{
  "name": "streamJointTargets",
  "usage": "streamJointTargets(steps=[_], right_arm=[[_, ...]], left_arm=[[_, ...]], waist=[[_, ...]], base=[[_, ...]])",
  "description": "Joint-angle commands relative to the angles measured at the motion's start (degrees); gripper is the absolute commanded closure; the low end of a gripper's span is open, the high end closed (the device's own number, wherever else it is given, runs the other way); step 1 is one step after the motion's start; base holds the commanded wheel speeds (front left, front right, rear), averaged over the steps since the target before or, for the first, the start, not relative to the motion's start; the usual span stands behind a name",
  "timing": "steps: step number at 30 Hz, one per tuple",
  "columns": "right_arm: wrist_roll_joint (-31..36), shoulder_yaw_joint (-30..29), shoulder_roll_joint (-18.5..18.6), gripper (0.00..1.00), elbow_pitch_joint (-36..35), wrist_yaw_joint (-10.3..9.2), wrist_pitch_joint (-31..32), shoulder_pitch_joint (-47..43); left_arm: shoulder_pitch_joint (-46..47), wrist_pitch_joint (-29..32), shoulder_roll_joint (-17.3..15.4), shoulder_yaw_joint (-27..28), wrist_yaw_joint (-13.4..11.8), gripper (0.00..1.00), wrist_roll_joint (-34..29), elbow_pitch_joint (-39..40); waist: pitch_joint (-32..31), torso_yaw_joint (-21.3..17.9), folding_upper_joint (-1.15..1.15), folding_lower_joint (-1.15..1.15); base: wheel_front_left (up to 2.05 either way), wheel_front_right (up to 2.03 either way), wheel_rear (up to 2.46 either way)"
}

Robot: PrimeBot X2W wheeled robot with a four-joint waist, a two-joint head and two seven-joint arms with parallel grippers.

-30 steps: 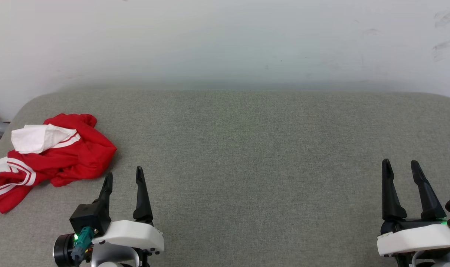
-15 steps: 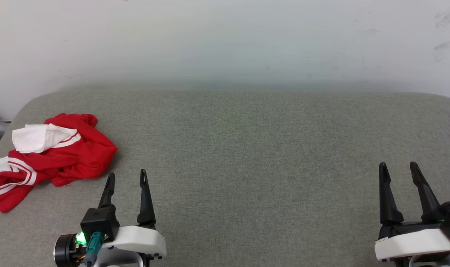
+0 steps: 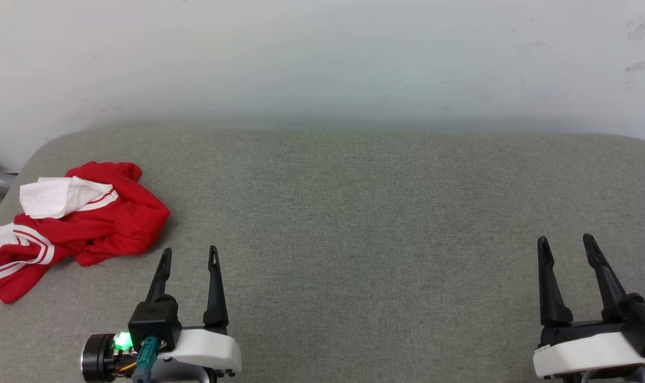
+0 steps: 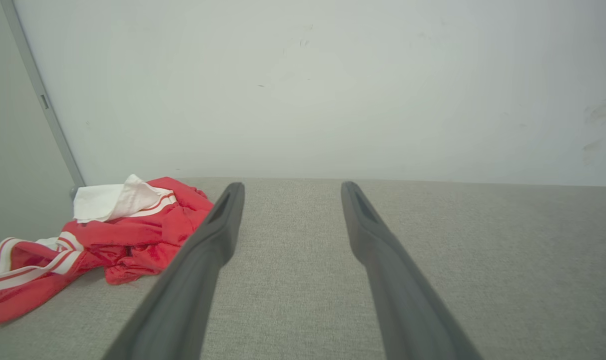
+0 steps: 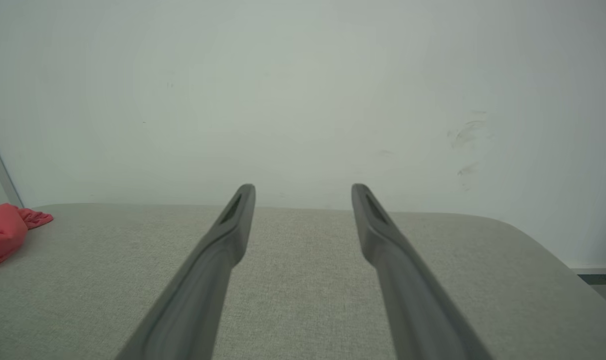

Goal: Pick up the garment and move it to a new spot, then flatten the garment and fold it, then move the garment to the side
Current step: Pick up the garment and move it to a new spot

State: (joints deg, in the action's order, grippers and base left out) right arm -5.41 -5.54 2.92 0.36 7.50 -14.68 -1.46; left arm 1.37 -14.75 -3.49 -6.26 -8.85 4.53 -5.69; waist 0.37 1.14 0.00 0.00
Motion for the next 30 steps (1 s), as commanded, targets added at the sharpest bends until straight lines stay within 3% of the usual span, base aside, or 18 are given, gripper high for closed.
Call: streamJointTargets(steps=[1, 16, 30], right_arm=[[0.9, 0.1, -0.1, 0.0, 0.0, -0.02, -0.5, -0.6], [-1.4, 0.2, -0.1, 0.0, 1.7, -0.02, -0.5, -0.8], [-2.6, 0.3, -0.1, 0.0, 3.2, -0.03, -0.5, -0.7]], left_arm=[[-0.8, -0.4, 0.0, 0.4, 0.2, 0.0, -0.7, -0.1], [-0.9, -0.5, 0.6, 1.9, 2.1, 0.0, 0.6, -2.2], [-0.7, -0.5, 0.6, 1.6, 2.1, 0.0, 1.6, -3.2]], waist=[[0.0, 0.0, 0.0, 0.0], [-0.2, 0.1, 0.0, 0.0], [-0.3, 0.2, 0.0, 0.0]], base=[[0.0, 0.0, 0.0], [0.0, 0.0, 0.0], [0.0, 0.0, 0.0]])
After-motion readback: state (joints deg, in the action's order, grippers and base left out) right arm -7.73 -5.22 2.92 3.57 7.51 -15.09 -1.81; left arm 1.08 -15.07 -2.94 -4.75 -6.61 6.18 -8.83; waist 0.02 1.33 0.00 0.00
